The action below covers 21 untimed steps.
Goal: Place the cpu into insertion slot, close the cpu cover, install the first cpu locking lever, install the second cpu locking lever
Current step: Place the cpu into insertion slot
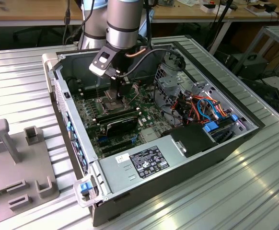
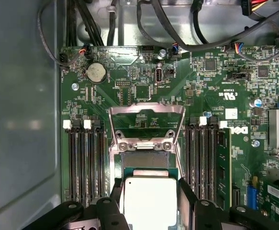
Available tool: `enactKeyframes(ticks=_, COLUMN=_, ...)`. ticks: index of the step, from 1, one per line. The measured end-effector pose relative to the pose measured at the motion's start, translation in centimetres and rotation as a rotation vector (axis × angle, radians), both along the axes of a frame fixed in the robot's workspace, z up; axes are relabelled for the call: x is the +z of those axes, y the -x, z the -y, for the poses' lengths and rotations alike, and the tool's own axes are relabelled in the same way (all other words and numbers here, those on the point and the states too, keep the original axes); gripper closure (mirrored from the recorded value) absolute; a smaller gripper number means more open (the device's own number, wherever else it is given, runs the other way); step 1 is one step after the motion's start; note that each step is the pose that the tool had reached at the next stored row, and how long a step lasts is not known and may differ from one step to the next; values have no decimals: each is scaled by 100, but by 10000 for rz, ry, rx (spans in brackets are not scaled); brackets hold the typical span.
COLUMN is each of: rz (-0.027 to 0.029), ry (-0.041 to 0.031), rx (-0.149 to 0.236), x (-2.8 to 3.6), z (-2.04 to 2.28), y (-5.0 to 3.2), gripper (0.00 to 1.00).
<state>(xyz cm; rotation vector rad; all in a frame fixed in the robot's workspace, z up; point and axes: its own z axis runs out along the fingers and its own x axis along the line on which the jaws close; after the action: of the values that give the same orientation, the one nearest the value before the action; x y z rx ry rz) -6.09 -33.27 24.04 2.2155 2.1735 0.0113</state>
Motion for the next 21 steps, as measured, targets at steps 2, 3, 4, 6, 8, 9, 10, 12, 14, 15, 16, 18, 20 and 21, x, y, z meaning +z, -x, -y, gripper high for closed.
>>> enactKeyframes(ticks=2, rz=-2, ry=-1, rx=0, x=-38, z=-12, y=-14, gripper=46)
enactKeyframes(ticks=3, rz=-1, ry=-1, rx=-1, x=-52, z=-14, y=-16, gripper=46)
enactKeyframes(ticks=4, rz=-1, ry=-2, rx=0, x=-74, z=-14, y=-16, gripper=46)
enactKeyframes(ticks=6, rz=-2, ry=-1, rx=0, x=-98, z=-14, y=-16, gripper=46)
enactKeyframes(ticks=8, rz=-2, ry=0, rx=3, x=-110, z=-14, y=-16, gripper=46)
enactKeyframes(ticks=9, rz=-4, ry=2, rx=4, x=-110, z=-14, y=-16, gripper=46)
enactKeyframes(ticks=10, rz=-2, ry=0, rx=4, x=-111, z=-14, y=-16, gripper=46)
enactKeyframes(ticks=12, rz=-2, ry=0, rx=4, x=-112, z=-14, y=-16, gripper=46)
enactKeyframes(ticks=14, rz=-2, ry=0, rx=4, x=-112, z=-14, y=-16, gripper=46)
enactKeyframes(ticks=15, rz=-2, ry=0, rx=4, x=-112, z=-14, y=-16, gripper=46)
enactKeyframes(ticks=16, rz=-2, ry=0, rx=4, x=-112, z=-14, y=-16, gripper=46)
enactKeyframes(ticks=18, rz=-2, ry=0, rx=5, x=-112, z=-14, y=-16, gripper=46)
enactKeyframes(ticks=20, rz=-1, ry=-2, rx=5, x=-115, z=-14, y=-16, gripper=46)
enactKeyframes(ticks=21, rz=0, ry=-3, rx=4, x=-119, z=-14, y=-16, gripper=46)
